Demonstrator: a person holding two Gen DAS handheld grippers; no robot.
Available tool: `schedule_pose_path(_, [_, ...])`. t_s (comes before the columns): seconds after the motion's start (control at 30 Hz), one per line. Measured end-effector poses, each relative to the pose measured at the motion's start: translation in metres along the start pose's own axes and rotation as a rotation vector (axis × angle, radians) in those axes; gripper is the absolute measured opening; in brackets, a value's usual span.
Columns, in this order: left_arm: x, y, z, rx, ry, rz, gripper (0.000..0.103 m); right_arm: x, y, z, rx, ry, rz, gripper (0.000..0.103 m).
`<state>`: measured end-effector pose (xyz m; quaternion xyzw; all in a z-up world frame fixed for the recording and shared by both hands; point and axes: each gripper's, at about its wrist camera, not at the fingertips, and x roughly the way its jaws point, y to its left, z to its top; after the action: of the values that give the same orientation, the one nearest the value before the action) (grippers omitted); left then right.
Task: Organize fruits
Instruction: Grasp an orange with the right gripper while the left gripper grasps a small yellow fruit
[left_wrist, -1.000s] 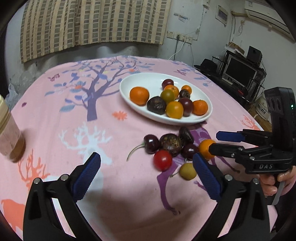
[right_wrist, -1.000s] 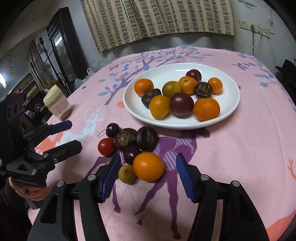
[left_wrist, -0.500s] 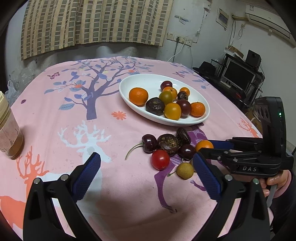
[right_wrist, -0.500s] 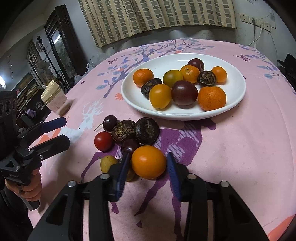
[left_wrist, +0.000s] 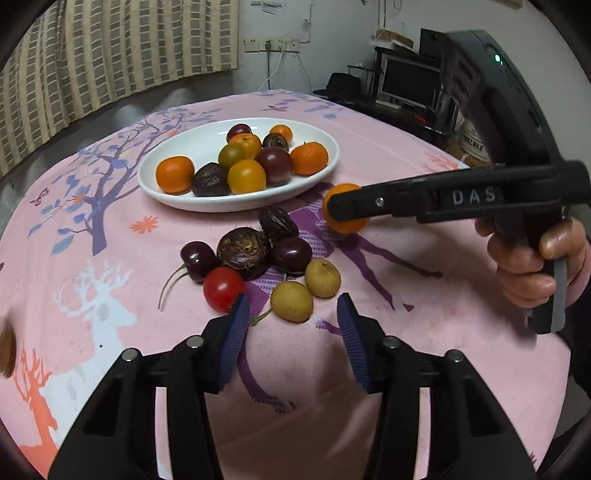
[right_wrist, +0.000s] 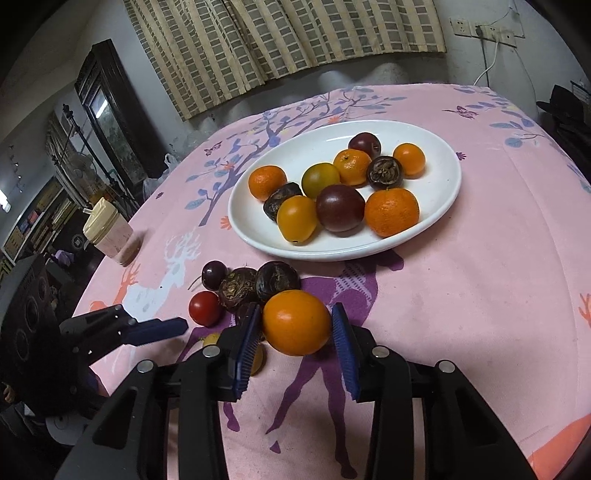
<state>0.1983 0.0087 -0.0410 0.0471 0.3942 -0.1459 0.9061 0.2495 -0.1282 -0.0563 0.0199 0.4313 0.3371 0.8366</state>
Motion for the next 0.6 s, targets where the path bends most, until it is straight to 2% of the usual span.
schedule_pose_path(0.17, [0.01,0.0,0.002,0.013,0.014,0.012,0.049,-0.002,0.0,0.001,0.001,-0.003,0.001,0.04])
schedule_pose_path(0.33, [0.02,0.001,0.005,0.024,0.046,0.005,0.04,-0.004,-0.001,0.001,0.01,-0.002,-0.001,0.04])
schedule_pose_path(0.5, [0.023,-0.002,0.007,0.04,0.048,-0.002,0.037,-0.005,-0.002,0.002,0.01,-0.006,0.0,0.04])
schedule_pose_path(0.6, [0.023,-0.003,0.006,0.051,0.048,0.002,0.032,-0.005,-0.002,0.002,0.011,-0.004,-0.001,0.04])
